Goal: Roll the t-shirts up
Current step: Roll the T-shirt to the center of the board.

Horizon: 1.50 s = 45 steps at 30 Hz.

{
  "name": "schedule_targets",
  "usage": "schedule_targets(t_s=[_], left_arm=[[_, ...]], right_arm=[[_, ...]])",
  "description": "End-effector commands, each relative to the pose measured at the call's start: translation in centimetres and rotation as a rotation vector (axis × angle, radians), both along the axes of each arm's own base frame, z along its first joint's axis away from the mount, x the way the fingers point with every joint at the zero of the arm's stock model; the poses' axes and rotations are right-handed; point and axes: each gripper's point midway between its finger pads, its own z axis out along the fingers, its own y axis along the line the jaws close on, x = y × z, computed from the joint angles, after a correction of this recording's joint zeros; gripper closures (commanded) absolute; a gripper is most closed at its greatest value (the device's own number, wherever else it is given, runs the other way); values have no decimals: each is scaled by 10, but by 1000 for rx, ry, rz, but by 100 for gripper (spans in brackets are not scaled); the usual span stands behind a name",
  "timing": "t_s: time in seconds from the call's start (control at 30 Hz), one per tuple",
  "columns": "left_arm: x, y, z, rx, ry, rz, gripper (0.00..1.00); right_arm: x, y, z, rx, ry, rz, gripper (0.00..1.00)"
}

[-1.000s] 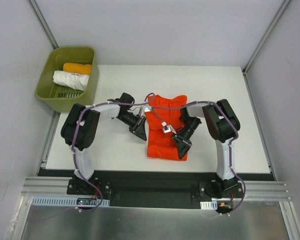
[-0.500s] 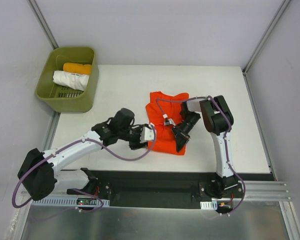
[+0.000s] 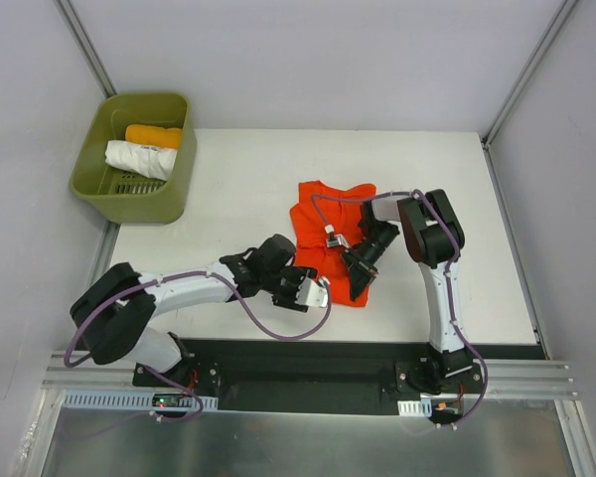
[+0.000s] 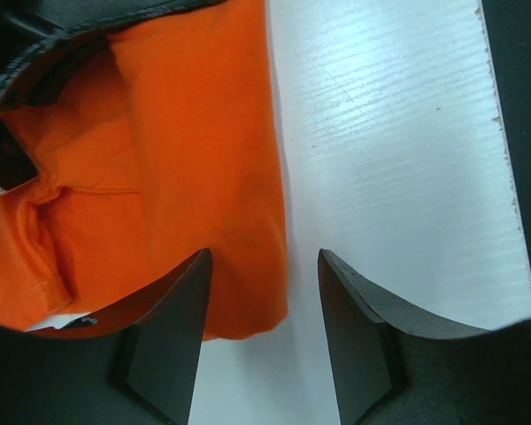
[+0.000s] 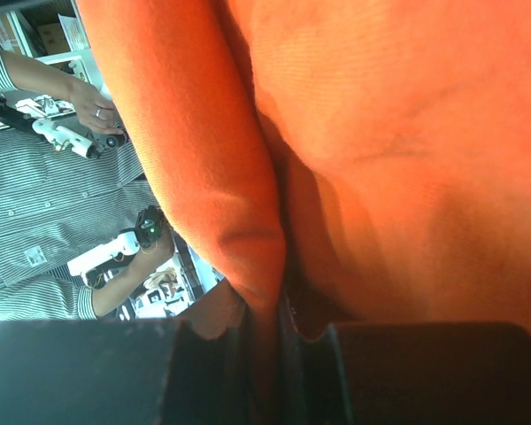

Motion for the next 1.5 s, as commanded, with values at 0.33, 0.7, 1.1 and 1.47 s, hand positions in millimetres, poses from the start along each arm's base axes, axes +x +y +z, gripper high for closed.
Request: schedule_targets(t_s=[0.33, 0.7, 1.1, 1.47], left_arm=[[2, 11, -81, 270, -95, -140, 86], [-28, -20, -18, 192, 422, 52, 100], [-13, -25, 16, 44, 938, 218, 100], [14, -32, 17, -16, 1192, 285, 100]], right_arm=[[-10, -8, 34, -1, 162, -62, 74], [153, -130, 146, -4, -901, -733, 4], [74, -82, 176, 108, -1358, -516, 4], [1, -22, 89, 178, -1519, 61, 4]])
